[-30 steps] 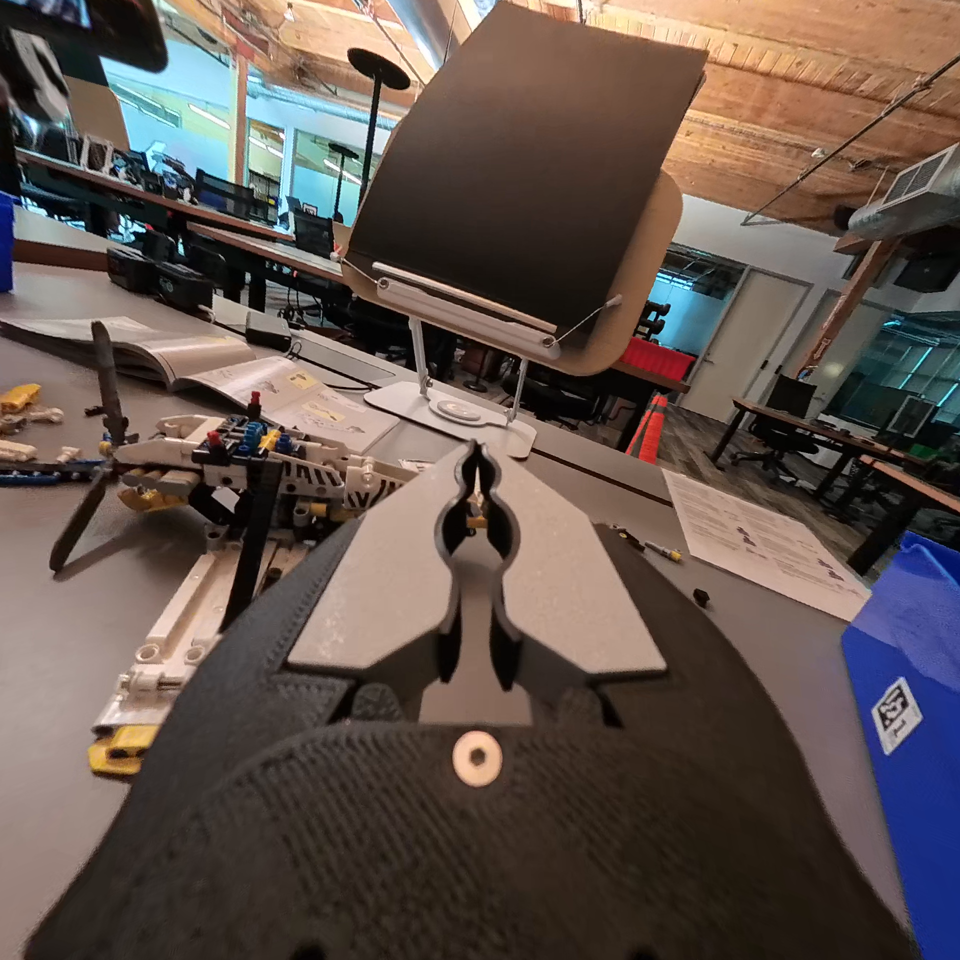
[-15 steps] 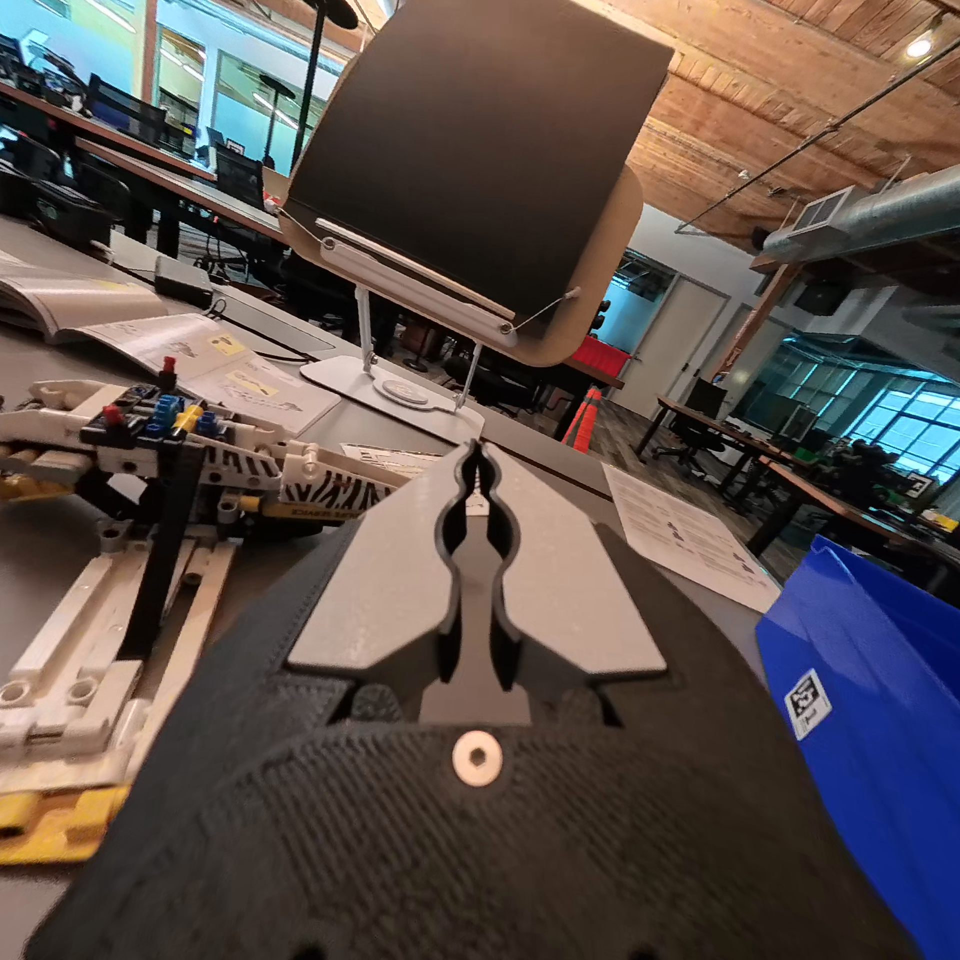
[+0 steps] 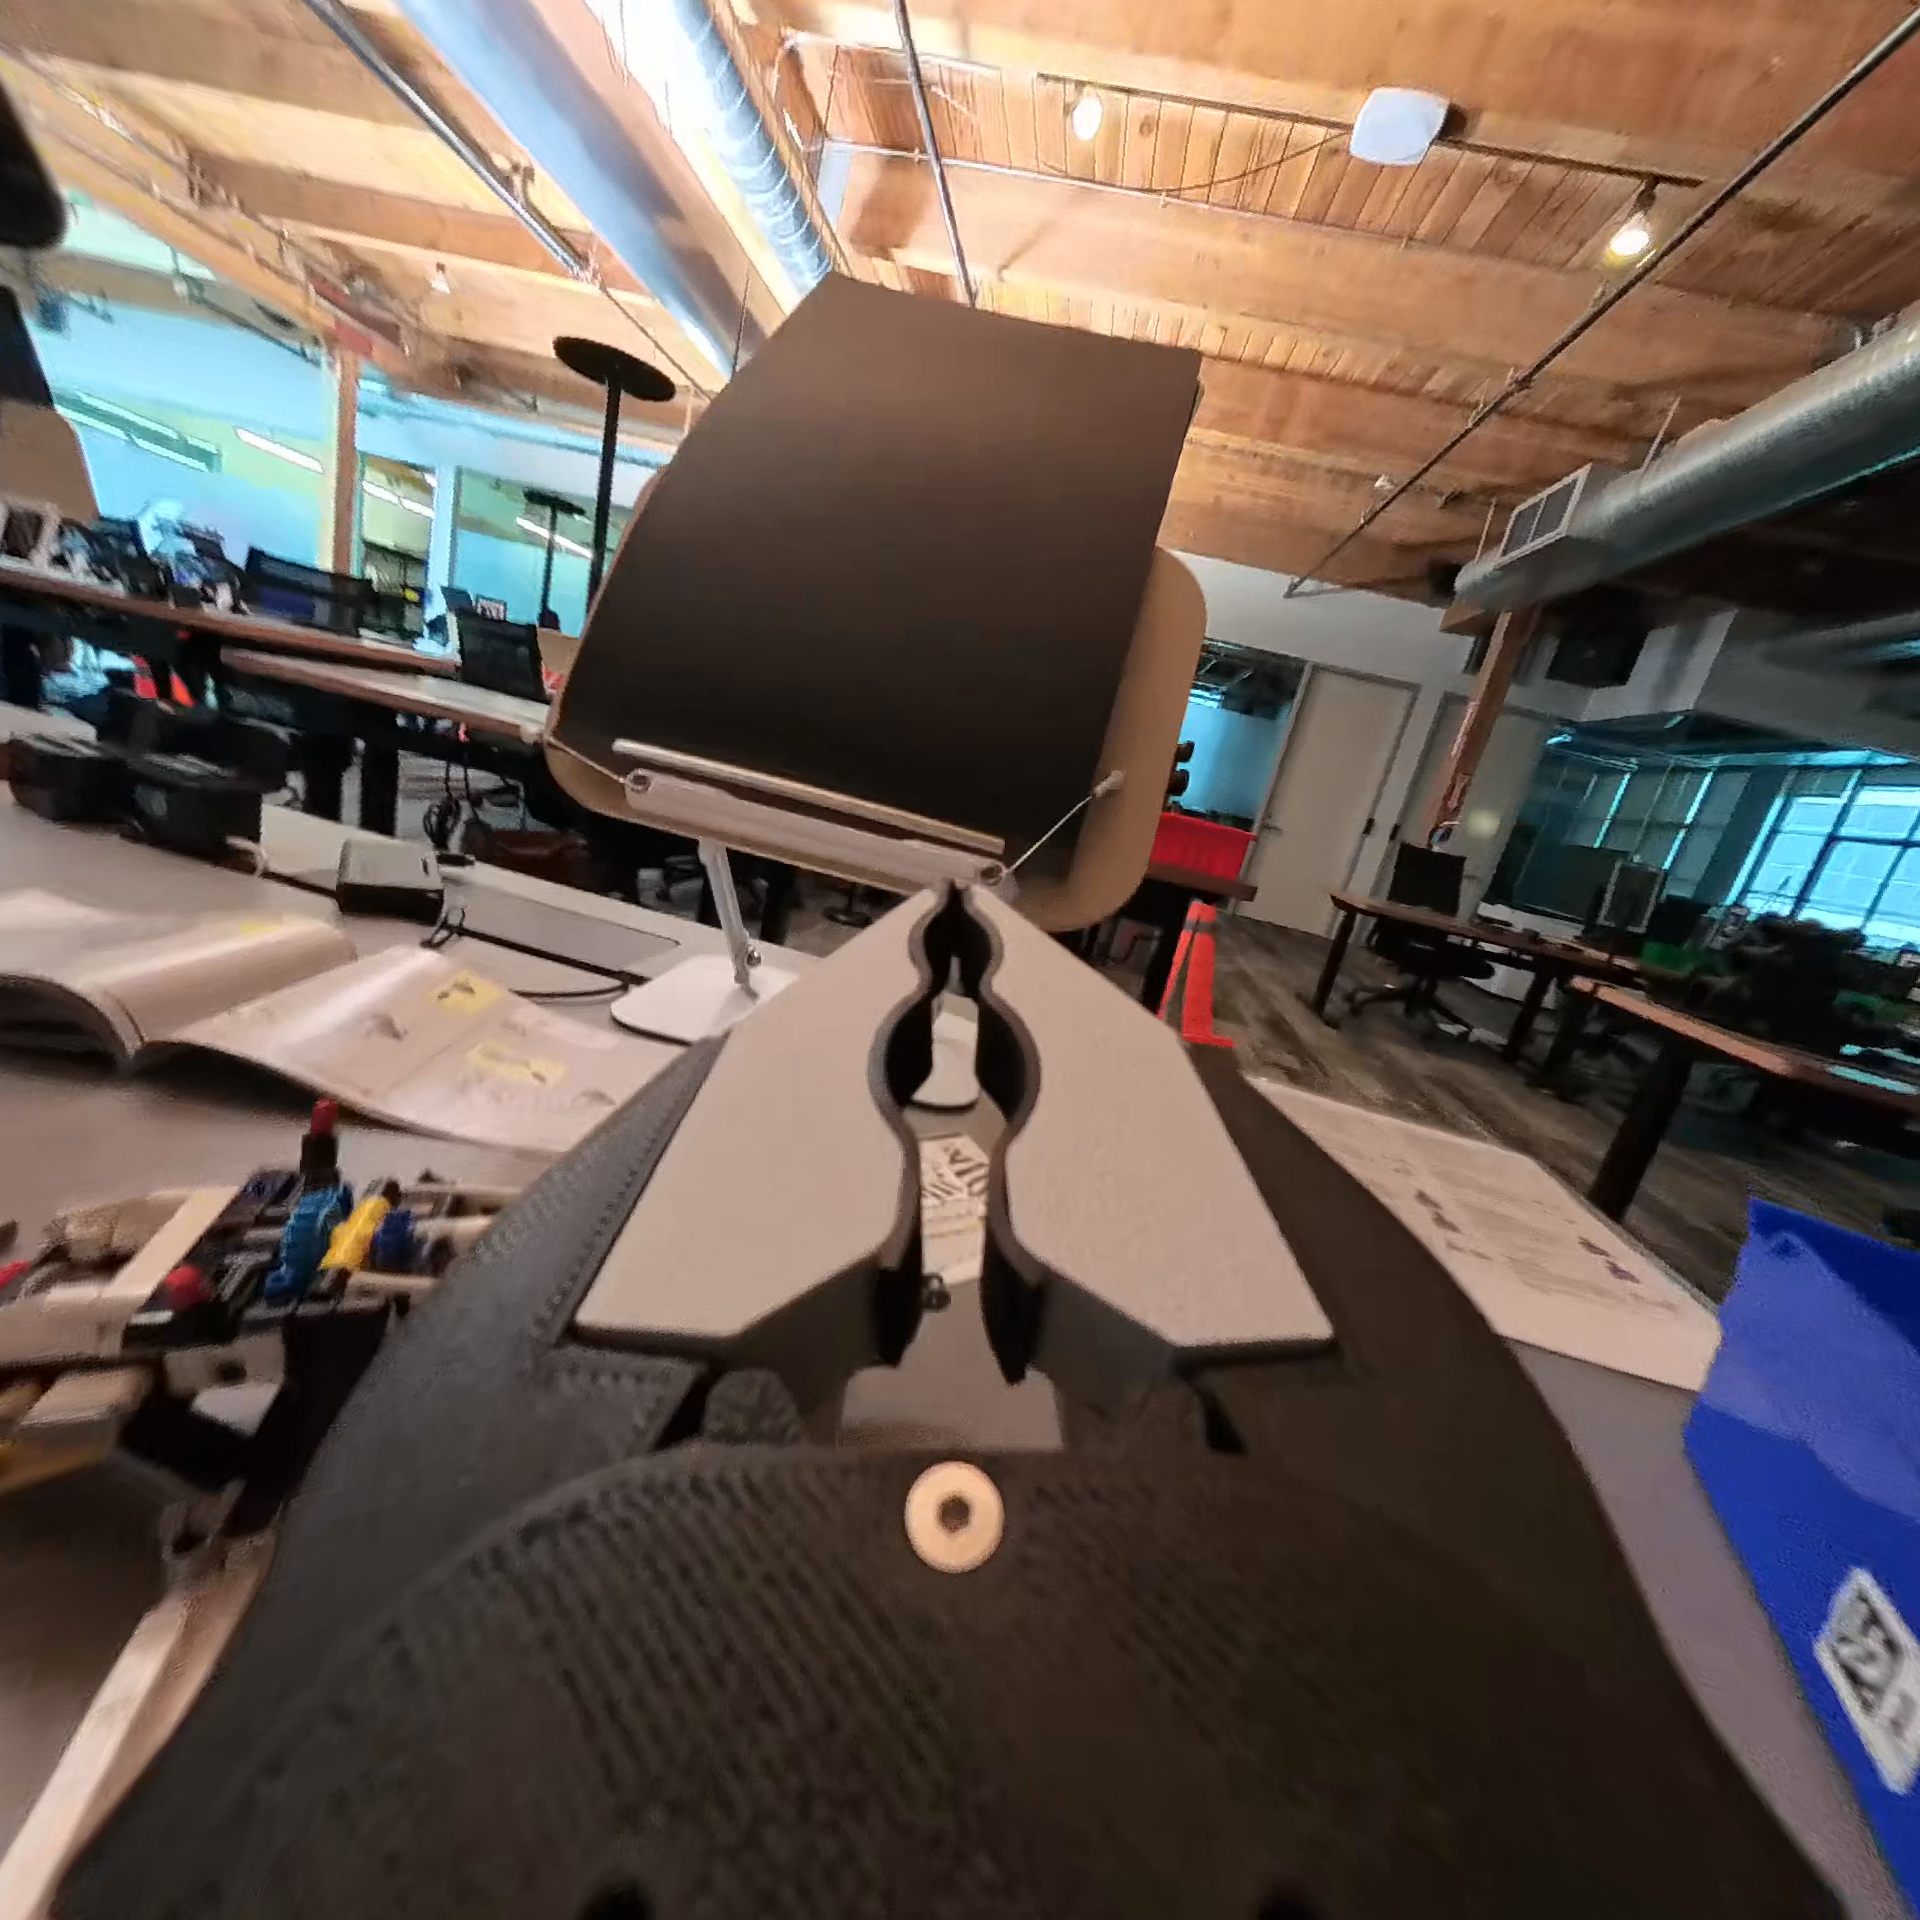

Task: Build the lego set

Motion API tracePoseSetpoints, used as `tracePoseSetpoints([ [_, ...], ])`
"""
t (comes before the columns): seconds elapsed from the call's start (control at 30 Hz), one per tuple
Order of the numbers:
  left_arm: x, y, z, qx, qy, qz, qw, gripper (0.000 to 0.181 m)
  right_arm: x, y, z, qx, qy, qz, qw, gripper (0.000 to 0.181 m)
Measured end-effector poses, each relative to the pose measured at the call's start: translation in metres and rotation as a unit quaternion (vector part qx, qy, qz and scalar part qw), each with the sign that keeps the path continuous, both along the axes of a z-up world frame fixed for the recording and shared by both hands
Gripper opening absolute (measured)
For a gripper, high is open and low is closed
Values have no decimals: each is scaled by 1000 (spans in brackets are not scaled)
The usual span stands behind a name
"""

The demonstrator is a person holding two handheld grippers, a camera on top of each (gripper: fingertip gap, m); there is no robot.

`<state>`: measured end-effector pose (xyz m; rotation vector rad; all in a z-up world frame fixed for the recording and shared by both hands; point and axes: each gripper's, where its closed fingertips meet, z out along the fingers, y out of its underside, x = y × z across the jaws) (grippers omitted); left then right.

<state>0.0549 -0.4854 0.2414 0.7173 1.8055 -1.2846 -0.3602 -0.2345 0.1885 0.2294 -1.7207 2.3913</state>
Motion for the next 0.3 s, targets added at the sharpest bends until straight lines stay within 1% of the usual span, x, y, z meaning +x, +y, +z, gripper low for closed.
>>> tracePoseSetpoints([
  [0.07,7,-1,3,-3,5,6,1000,0,-5,-9,-4,6,-27,7,1000,0],
  [0.17,14,-1,7,-7,20,11,1000,0,-14,-14,-23,37,-50,11,998,0],
  [0.23,18,0,8,-9,21,14,1000,0,-21,-14,-26,39,-56,2,998,0],
  [0.3,20,0,9,-11,20,17,1000,0,-22,-14,-27,38,-73,9,997,0],
])
